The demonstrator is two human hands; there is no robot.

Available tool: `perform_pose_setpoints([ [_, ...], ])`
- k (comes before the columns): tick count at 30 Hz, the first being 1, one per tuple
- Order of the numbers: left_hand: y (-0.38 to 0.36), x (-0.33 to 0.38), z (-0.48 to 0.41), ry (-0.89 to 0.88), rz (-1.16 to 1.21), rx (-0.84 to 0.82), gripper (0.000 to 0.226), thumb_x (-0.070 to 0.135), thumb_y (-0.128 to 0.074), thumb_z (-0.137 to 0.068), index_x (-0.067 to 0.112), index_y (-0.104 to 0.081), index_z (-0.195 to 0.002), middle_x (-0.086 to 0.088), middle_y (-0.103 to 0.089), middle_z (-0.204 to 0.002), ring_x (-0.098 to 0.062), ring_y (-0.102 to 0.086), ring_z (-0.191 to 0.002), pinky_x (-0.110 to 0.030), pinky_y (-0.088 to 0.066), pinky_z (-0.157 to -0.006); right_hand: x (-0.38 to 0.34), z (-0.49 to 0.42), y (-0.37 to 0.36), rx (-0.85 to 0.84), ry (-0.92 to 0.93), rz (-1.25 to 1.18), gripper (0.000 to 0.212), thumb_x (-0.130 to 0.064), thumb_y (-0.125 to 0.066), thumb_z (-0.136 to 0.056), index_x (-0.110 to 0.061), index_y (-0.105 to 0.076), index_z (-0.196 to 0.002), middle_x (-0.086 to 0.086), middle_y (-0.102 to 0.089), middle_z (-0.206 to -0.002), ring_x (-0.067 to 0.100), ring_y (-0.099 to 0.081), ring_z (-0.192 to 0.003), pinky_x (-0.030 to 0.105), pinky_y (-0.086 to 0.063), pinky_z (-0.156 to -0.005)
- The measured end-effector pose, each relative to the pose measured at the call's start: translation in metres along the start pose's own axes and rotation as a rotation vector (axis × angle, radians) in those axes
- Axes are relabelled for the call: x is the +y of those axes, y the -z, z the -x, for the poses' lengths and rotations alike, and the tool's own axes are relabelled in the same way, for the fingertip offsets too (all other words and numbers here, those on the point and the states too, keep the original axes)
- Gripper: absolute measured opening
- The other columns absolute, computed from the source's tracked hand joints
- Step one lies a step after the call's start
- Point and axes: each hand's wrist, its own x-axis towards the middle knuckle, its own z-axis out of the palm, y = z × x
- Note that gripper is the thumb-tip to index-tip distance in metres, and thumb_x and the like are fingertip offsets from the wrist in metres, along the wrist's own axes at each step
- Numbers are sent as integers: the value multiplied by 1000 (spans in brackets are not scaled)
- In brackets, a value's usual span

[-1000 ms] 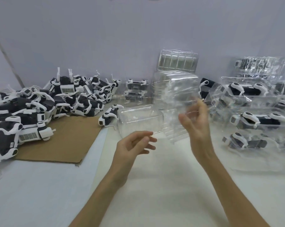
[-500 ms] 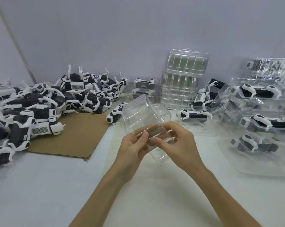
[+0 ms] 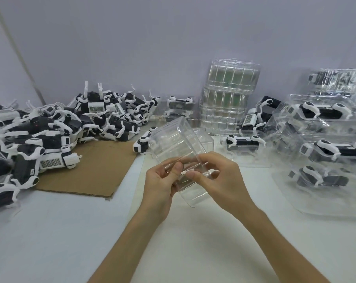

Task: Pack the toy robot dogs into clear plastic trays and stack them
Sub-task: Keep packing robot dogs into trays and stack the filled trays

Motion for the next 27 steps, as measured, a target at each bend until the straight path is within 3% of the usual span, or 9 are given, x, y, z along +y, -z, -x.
perform_pose_setpoints([
  [3,-1,-1,1,-2,-73,43,16,19,-64,-82,19,-80,-81,4,-73,-71,-1,-58,-50,-12,-43,-49,-1,0,1,-4,4,9,24,-18,-83,-79,-22,-75,-101,-10,-70,-95,12,-67,-82,15,-47,-63],
  [5,0,-2,0,18,-106,86,14,23,-67,-78,22,-80,-80,5,-70,-69,-4,-47,-48,-14,-38,-48,-2,0,0,-10,7,6,24,-18,-83,-79,-21,-75,-101,-9,-70,-95,13,-68,-82,17,-48,-63],
  [10,1,-3,-3,76,-103,196,12,27,-74,-69,20,-80,-77,-8,-66,-72,-9,-44,-47,-18,-38,-47,-1,0,-1,10,11,15,22,-18,-84,-78,-22,-74,-97,-9,-71,-94,12,-69,-82,16,-48,-62],
  [12,-1,-4,-1,79,-67,191,14,28,-75,-69,19,-80,-79,-14,-72,-82,-12,-60,-55,-20,-48,-54,-2,0,-2,42,24,13,21,-17,-84,-79,-25,-72,-95,-11,-70,-93,10,-68,-82,14,-47,-61],
  [14,-2,-5,0,93,0,120,18,28,-72,-76,15,-79,-87,-19,-75,-96,-24,-75,-82,-25,-57,-68,-2,1,-2,100,39,7,25,-17,-84,-79,-32,-69,-93,-15,-69,-91,8,-68,-81,14,-47,-60],
  [18,0,-5,1,158,-4,-77,32,20,-59,-91,4,-67,-117,-20,-71,-116,-32,-67,-112,-33,-56,-91,-1,2,0,148,17,-70,19,-20,-81,-82,-30,-71,-93,-11,-70,-83,10,-69,-79,17,-50,-61],
  [23,-1,-5,3,159,-45,-154,33,10,-46,-102,-6,-58,-128,-21,-67,-124,-34,-63,-120,-40,-52,-101,1,1,-1,138,15,-75,17,-21,-78,-86,-32,-69,-96,-8,-72,-81,14,-71,-71,20,-53,-62],
  [27,-2,-4,3,87,-70,-9,23,0,-49,-99,2,-67,-113,-20,-73,-108,-33,-71,-104,-38,-58,-90,2,1,1,3,-14,-88,26,-22,-76,-87,-29,-66,-110,-9,-76,-88,12,-73,-75,17,-52,-66],
])
